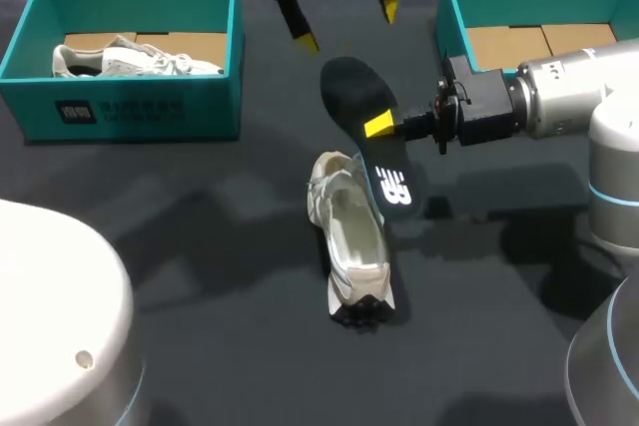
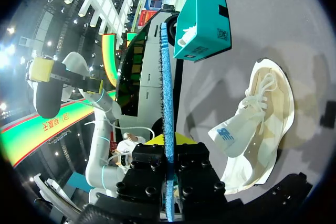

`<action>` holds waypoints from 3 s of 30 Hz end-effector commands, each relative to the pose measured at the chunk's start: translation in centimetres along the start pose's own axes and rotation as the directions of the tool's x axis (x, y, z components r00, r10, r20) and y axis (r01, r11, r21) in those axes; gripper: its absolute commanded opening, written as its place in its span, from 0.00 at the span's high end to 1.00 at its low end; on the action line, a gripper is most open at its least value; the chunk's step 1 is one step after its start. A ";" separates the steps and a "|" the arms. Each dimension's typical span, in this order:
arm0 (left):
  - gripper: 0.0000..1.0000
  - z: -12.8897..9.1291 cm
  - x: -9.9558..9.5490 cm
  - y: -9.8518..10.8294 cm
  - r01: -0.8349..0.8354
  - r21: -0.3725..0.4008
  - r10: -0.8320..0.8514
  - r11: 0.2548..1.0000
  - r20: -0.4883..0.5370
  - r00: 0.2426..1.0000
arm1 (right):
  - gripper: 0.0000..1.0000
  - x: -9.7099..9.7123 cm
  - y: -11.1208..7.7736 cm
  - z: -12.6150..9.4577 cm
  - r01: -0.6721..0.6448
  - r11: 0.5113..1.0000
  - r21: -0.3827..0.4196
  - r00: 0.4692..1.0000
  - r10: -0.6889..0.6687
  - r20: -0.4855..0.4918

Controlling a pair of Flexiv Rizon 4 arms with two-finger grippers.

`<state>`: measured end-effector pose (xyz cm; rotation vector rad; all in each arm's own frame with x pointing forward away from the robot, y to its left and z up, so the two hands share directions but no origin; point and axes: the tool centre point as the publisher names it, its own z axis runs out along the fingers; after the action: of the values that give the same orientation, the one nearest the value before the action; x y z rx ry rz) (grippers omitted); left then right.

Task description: Take the shoe out of the shoebox, open the shoe tongue, remove and reinsert the insole, then place the shoe into the shoebox

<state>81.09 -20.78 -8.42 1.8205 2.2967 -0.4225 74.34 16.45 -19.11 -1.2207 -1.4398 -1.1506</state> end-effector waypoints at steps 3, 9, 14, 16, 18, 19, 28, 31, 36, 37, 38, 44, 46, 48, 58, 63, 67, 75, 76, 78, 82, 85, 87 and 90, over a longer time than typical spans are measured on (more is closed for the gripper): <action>0.00 1.7 4.3 -0.3 0.115 -0.004 -0.094 0.993 0.545 0.833 | 1.00 0.0 -0.1 0.1 -0.001 1.000 -0.002 1.000 0.001 0.003; 0.00 1.5 6.1 0.5 0.138 0.014 -0.116 0.990 0.631 0.767 | 1.00 0.0 -0.1 0.1 -0.001 1.000 -0.002 1.000 0.001 0.003; 0.00 1.6 7.1 0.5 0.075 0.041 -0.083 0.996 0.701 0.708 | 1.00 0.0 -0.1 0.1 -0.001 1.000 -0.002 1.000 0.001 0.003; 0.00 1.6 7.1 0.5 0.075 0.041 -0.083 0.996 0.701 0.708 | 1.00 0.0 -0.1 0.1 -0.001 1.000 -0.002 1.000 0.001 0.003; 0.00 1.6 7.1 0.5 0.075 0.041 -0.083 0.996 0.701 0.708 | 1.00 0.0 -0.1 0.1 -0.001 1.000 -0.002 1.000 0.001 0.003; 0.00 1.6 7.1 0.5 0.075 0.041 -0.083 0.996 0.701 0.708 | 1.00 0.0 -0.1 0.1 -0.001 1.000 -0.002 1.000 0.001 0.003; 0.00 2.6 7.4 0.1 0.057 0.092 -0.107 0.994 0.746 0.658 | 1.00 0.0 -0.1 0.1 -0.001 1.000 -0.002 1.000 0.001 0.003; 0.00 3.9 7.7 0.0 0.008 0.051 -0.046 0.999 0.816 0.576 | 1.00 0.0 -0.1 0.1 -0.001 1.000 -0.002 1.000 0.001 0.003; 0.00 4.7 7.9 -0.1 -0.029 -0.023 0.034 0.999 0.868 0.495 | 1.00 0.0 -0.1 0.1 -0.001 1.000 -0.002 1.000 0.001 0.003; 0.00 4.7 7.9 -0.1 -0.029 -0.023 0.034 0.999 0.868 0.495 | 1.00 0.0 -0.1 0.1 -0.001 1.000 -0.002 1.000 0.001 0.003; 0.00 4.7 7.9 -0.1 -0.029 -0.023 0.034 0.999 0.868 0.495 | 1.00 0.0 -0.1 0.1 -0.001 1.000 -0.002 1.000 0.001 0.003; 0.00 5.2 7.8 -0.2 -0.011 -0.027 0.029 1.000 0.867 0.498 | 1.00 0.0 -0.1 0.1 -0.001 1.000 -0.002 1.000 0.001 0.003; 0.00 6.1 7.6 -0.4 -0.016 -0.009 0.015 1.000 0.875 0.484 | 1.00 0.0 -0.1 0.1 -0.001 1.000 -0.002 1.000 0.001 0.003; 0.00 6.9 7.5 -0.7 -0.009 -0.081 0.077 0.997 0.894 0.442 | 1.00 0.0 -0.1 0.1 -0.001 1.000 -0.002 1.000 0.001 0.003; 0.00 6.9 7.6 -0.9 -0.040 -0.081 0.090 0.996 0.920 0.382 | 1.00 0.0 -0.1 0.1 -0.001 1.000 -0.002 1.000 0.001 0.003; 0.00 7.8 6.9 -1.4 -0.029 -0.062 0.068 0.998 0.922 0.380 | 1.00 0.0 -0.1 0.1 -0.001 1.000 -0.002 1.000 0.001 0.003; 0.00 8.2 6.2 -1.9 -0.015 -0.065 0.066 0.998 0.923 0.379 | 1.00 -0.2 -0.1 0.3 -0.007 1.000 -0.009 1.000 0.007 -0.010; 0.04 9.5 4.6 -2.0 0.015 -0.080 0.068 0.997 0.924 0.377 | 1.00 -0.7 -0.5 0.9 -0.021 0.999 -0.042 0.997 0.018 -0.075; 0.13 9.6 4.4 -2.0 0.018 -0.075 0.062 0.997 0.923 0.380 | 1.00 -0.7 -0.6 0.9 -0.020 0.999 -0.046 0.997 0.016 -0.081; 0.22 9.9 4.1 -2.0 0.018 -0.076 0.063 0.997 0.922 0.381 | 1.00 -0.7 -0.7 1.0 -0.021 0.999 -0.049 0.996 0.017 -0.086; 0.47 10.3 3.7 -2.1 0.018 -0.079 0.065 0.997 0.919 0.389 | 1.00 -0.6 -0.8 1.2 -0.022 0.998 -0.055 0.995 0.017 -0.094; 0.50 10.6 3.5 -2.1 0.019 -0.083 0.069 0.996 0.917 0.393 | 1.00 -0.5 -0.8 1.3 -0.023 0.998 -0.056 0.995 0.017 -0.099; 0.53 10.7 3.4 -2.1 0.023 -0.091 0.075 0.996 0.916 0.394 | 1.00 -0.5 -0.8 1.4 -0.024 0.998 -0.055 0.995 0.018 -0.100; 0.58 11.0 3.4 -2.1 0.024 -0.091 0.074 0.996 0.915 0.396 | 1.00 -0.4 -0.7 1.4 -0.024 0.998 -0.054 0.995 0.018 -0.101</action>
<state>77.83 -21.37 -19.38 1.0547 1.4146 -1.0051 73.56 17.50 -19.80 -1.1935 -1.3242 -1.2279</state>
